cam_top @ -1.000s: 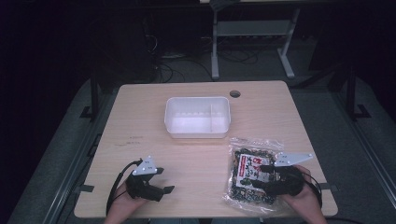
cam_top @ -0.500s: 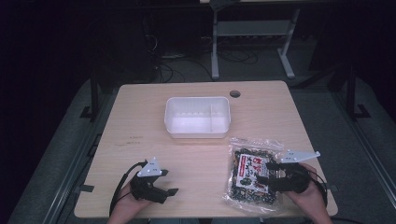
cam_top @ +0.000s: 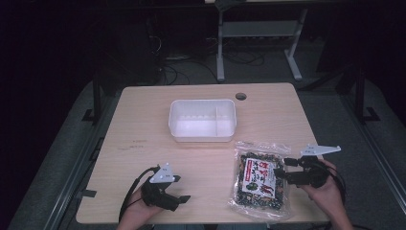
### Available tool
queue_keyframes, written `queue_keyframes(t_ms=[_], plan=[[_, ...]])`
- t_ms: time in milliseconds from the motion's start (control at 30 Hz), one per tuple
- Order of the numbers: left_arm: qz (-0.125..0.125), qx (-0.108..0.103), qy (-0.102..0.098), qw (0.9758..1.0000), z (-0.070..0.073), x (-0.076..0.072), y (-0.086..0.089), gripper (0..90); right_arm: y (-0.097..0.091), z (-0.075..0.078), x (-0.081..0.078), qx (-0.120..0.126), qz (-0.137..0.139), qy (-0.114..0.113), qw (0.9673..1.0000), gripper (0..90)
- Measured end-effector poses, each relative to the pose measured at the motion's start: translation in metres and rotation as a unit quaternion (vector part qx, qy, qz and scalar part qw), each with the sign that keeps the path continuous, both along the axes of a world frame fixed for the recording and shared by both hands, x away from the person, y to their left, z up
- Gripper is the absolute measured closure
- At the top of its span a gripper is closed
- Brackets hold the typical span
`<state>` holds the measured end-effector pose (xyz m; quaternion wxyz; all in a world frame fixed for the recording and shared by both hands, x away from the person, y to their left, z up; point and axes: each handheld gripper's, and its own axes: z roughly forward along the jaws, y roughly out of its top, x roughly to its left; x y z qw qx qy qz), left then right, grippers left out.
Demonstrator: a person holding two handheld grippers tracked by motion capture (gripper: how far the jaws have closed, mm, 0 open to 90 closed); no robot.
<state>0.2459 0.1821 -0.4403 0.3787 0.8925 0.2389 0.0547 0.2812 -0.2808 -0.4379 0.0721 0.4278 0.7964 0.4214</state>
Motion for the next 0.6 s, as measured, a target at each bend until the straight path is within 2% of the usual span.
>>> queue_keyframes(t_ms=[100,200,233,267,300,433,600], plan=[[-0.010,0.005,0.001,0.9999,0.001,0.000,-0.006,25.8,-0.006,0.001,0.007,-0.001,-0.008,0.004,1.0000,28.6],[-0.026,0.003,0.006,0.9996,0.004,0.000,-0.019,28.0,-0.017,0.003,0.020,0.010,-0.026,0.015,0.9995,28.7],[-0.026,0.003,0.006,0.9996,0.004,0.000,-0.019,28.8,-0.017,0.003,0.020,0.010,-0.026,0.015,0.9995,28.7],[-0.034,0.004,0.007,0.9994,0.006,0.000,-0.027,29.1,-0.021,0.004,0.026,0.016,-0.034,0.024,0.9990,28.8],[-0.034,0.004,0.007,0.9994,0.006,0.000,-0.027,29.2,-0.023,0.004,0.029,0.016,-0.038,0.024,0.9989,29.0],[-0.054,0.003,0.005,0.9985,0.011,0.001,-0.048,30.7,-0.025,0.008,0.040,0.003,-0.042,0.033,0.9986,29.4],[-0.067,0.001,0.003,0.9977,0.014,0.002,-0.064,31.6,-0.028,0.012,0.049,0.001,-0.047,0.036,0.9982,29.7]])
